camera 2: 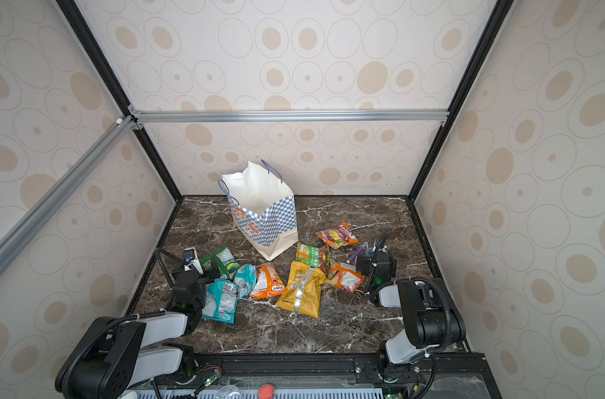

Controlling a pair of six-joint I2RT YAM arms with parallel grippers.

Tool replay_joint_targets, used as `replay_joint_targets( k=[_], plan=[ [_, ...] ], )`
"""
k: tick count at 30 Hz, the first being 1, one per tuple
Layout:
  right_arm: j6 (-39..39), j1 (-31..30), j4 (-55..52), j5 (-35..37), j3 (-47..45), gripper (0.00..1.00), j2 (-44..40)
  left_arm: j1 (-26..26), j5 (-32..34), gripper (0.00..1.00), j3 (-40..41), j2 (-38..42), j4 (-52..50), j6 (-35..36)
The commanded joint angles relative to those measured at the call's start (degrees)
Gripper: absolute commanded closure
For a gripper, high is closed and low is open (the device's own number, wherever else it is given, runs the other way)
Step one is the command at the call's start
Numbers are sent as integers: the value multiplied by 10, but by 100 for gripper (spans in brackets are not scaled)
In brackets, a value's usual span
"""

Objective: Take the snacks out of the paper bag
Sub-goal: Reset both arms

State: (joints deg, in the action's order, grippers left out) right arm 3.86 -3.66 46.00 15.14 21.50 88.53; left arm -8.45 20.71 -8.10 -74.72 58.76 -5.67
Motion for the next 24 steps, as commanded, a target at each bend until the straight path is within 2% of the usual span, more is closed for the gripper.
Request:
replay_joint_targets(
  k=[1,3,7,8,10,11,24],
  plan=[
    [-13,5,11,-16,12,0,-11,9,-19,2,-43,-49,86,48],
    [-19,3,38,-12,7,0,-4,13,-33,2,-56,-85,120,71],
    [-18,0,12,-6,14,0,-10,44,-62,2,-24,-166,252,50],
    [-20,0,23,-6,12,0,-6,49,-65,2,-31,-153,210,40],
    [-20,0,21,-5,13,0,-6,54,-70,2,-38,-163,219,38],
    [-19,0,14,-5,14,0,-8,55,-66,2,-44,-154,189,31],
    [-19,-1,6,-5,21,0,-3,55,-65,2,-40,-158,206,35]
  ],
)
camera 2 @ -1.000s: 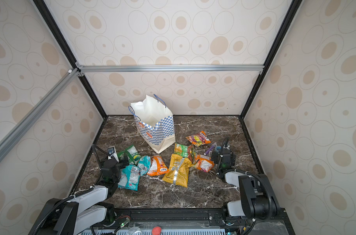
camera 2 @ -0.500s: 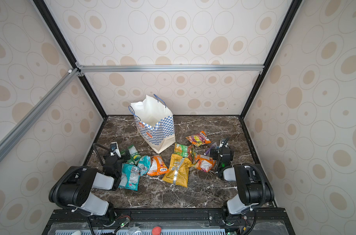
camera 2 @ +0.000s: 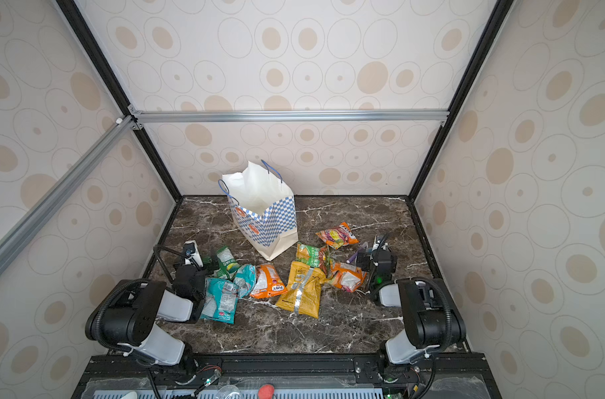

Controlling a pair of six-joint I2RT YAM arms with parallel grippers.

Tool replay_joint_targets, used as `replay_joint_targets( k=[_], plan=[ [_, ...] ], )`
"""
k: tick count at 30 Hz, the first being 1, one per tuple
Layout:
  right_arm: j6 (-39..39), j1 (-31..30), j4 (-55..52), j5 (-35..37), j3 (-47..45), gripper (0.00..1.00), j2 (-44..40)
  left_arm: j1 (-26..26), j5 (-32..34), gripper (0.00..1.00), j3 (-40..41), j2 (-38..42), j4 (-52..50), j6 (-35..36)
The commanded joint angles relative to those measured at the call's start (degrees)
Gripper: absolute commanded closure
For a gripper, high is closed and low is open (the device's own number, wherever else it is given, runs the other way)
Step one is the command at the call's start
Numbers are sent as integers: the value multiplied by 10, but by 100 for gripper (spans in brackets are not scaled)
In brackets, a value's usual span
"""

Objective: Take the snacks out of the paper bag
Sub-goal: Reset both arms

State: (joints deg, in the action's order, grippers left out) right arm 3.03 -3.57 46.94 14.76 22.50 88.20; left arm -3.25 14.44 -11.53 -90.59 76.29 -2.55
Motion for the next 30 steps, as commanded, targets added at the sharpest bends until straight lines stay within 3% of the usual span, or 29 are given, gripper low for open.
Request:
replay_joint_targets(
  k=[1,9,11,14,16,18,19,22,26,30],
  plan=[
    [-11,-2,-3,0,11,0,0,3,-3,2,-6,1,28,3],
    [-12,-4,19,6,-3,0,-5,3,-3,2,-6,1,29,3],
    [-24,-15,100,10,-48,0,-11,3,-3,2,-6,1,29,3],
    [-35,-20,336,-4,-150,0,23,3,-3,2,-6,2,29,3],
    [-31,-21,271,36,-106,0,35,3,-3,2,-6,2,29,4],
    [-5,-21,21,48,-18,0,-15,3,-3,2,-6,1,30,3],
    [-3,-17,-27,53,24,0,-6,3,-3,2,-6,2,29,3],
    [-18,-19,118,48,-45,0,5,3,-2,2,-6,1,29,3],
    [-10,-18,-2,37,10,0,-2,3,-3,2,-6,1,29,3],
    [-13,-17,31,43,0,0,4,3,-3,2,-6,1,29,3]
  ],
)
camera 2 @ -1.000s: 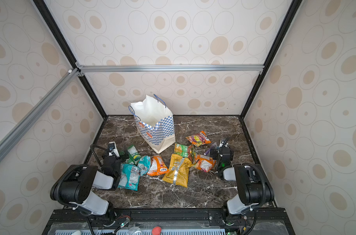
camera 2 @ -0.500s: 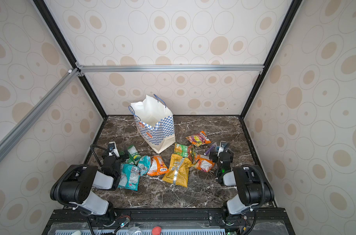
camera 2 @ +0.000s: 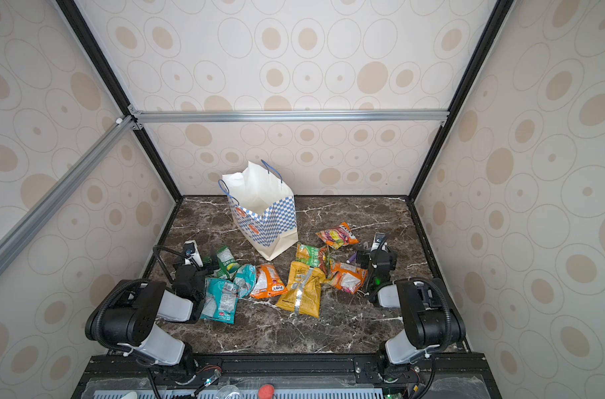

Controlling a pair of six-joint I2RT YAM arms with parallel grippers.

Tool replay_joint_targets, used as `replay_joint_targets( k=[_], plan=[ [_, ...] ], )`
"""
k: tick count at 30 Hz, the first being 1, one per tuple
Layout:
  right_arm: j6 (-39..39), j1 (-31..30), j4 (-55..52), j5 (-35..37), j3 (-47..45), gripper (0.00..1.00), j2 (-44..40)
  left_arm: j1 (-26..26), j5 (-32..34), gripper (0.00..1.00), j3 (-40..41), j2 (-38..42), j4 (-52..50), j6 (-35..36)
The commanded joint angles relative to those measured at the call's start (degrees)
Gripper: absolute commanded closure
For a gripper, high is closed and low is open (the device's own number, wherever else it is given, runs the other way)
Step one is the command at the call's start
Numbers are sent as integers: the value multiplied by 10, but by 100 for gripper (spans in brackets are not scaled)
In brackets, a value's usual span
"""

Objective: Take the snacks out of the paper bag
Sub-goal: Reset both arms

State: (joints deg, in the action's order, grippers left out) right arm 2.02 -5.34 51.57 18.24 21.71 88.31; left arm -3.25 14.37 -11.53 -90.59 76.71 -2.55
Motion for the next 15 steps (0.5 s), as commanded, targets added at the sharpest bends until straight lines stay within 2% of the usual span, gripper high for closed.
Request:
replay_joint_targets(
  k=[1,15],
  plan=[
    [-4,1,-23,7,8,0,-1,3,-2,2,-6,1,25,4],
    [-3,0,-32,7,12,0,1,3,-2,2,-6,1,25,3]
  ],
)
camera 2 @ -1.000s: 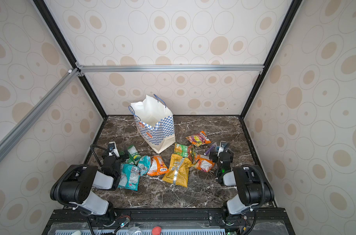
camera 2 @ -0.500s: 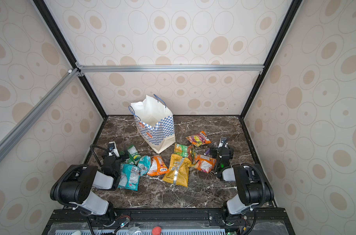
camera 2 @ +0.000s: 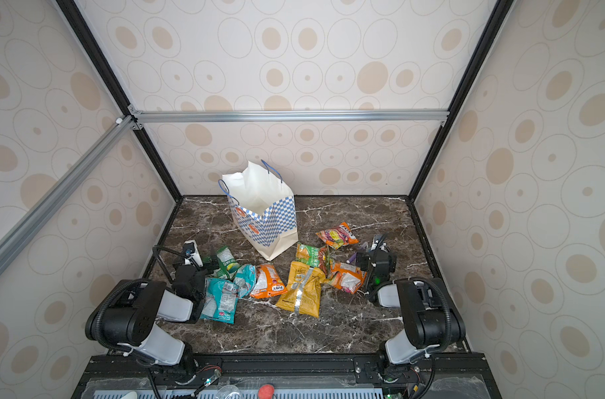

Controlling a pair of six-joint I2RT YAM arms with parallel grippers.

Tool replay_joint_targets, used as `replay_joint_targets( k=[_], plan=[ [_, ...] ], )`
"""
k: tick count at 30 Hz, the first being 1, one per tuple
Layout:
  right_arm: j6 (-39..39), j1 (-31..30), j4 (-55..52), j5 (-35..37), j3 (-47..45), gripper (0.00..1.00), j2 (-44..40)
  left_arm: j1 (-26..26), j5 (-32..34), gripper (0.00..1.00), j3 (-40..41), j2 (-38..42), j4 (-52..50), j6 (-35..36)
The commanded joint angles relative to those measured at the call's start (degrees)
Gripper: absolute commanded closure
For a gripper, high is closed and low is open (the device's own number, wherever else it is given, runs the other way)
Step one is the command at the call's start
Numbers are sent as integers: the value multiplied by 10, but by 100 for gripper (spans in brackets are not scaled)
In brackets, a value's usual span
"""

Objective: Take the snacks out of the paper bag
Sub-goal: Reset both arms

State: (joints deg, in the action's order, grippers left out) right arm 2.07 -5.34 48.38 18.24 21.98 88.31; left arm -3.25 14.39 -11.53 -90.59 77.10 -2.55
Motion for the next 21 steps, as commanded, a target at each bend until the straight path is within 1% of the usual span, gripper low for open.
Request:
replay_joint_targets(
  k=[1,7,9,13,16,21],
  plan=[
    [-4,1,0,7,10,0,1,3,-2,2,-7,1,20,3],
    [-3,1,0,7,10,0,0,3,-3,2,-8,1,18,4],
    [-4,1,0,7,10,0,1,3,-21,2,-12,0,11,10],
    [-4,1,0,7,11,0,1,1,-30,2,-14,-3,10,17],
    [-4,1,0,7,11,0,1,5,-44,2,-25,-5,-11,13],
    [-4,0,0,7,11,0,1,6,-45,2,-10,1,12,16]
  ],
)
